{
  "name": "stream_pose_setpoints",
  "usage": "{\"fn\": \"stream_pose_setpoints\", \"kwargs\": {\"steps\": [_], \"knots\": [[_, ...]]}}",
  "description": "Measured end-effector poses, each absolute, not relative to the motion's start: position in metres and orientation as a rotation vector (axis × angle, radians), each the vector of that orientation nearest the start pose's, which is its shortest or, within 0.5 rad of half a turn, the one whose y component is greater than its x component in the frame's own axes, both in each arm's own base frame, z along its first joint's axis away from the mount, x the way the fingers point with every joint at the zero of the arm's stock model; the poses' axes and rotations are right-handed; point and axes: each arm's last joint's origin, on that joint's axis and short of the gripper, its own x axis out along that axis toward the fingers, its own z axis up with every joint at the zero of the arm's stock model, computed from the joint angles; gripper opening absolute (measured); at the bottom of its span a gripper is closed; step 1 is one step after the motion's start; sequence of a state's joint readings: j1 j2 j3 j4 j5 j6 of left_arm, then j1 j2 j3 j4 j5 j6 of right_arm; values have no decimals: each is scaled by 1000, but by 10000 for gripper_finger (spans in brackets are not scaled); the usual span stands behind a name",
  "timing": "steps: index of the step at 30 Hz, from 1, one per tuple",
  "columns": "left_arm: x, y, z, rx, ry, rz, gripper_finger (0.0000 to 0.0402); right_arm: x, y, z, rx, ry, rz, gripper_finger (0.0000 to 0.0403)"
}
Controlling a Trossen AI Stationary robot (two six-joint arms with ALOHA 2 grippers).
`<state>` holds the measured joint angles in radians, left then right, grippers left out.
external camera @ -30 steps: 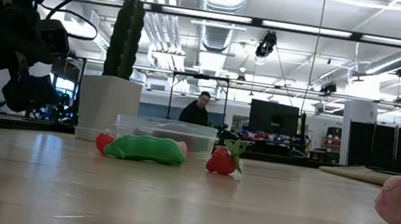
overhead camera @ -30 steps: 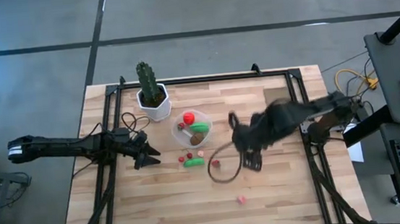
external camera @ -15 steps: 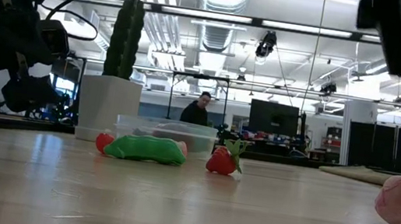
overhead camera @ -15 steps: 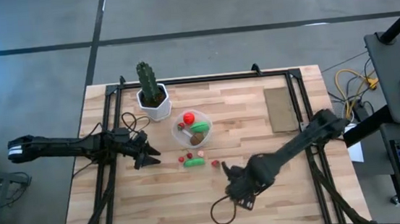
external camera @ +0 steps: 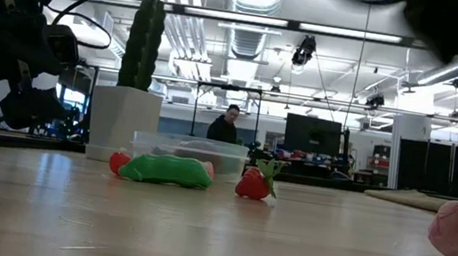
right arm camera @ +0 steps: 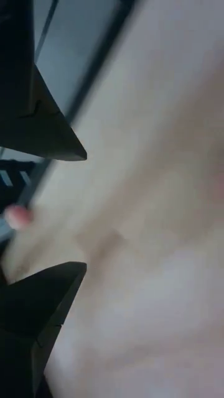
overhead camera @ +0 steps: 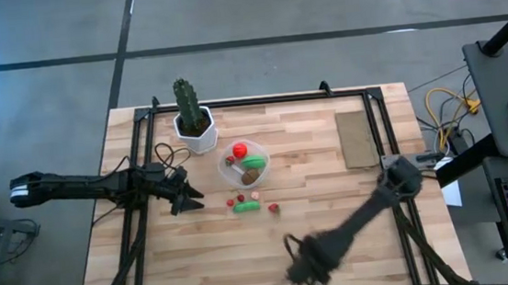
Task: Pick and placing Produce into tupperware
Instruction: Put the bottom peach into the transparent bin
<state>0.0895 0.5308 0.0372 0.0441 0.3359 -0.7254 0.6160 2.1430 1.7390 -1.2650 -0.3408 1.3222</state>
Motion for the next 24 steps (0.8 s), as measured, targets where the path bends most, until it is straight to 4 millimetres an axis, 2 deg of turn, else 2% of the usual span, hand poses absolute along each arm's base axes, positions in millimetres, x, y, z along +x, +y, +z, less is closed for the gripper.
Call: {"fn": "stream_pose_setpoints", "kwargs": {"steps": [4,9,16,20,24], "knots": [[122,1,132,-808,513,-72,283,299,275,198,746,1796,-512,272],[123,1,132,-810,519,-69,283,269,302,197,814,1773,-712,272],[123,1,129,-814,542,-59,283,237,328,196,909,1780,-894,272],[124,1,127,-817,559,-53,283,229,340,195,962,1766,-895,272],[124,2,126,-830,574,-44,283,224,345,186,979,1751,-941,272]]}}
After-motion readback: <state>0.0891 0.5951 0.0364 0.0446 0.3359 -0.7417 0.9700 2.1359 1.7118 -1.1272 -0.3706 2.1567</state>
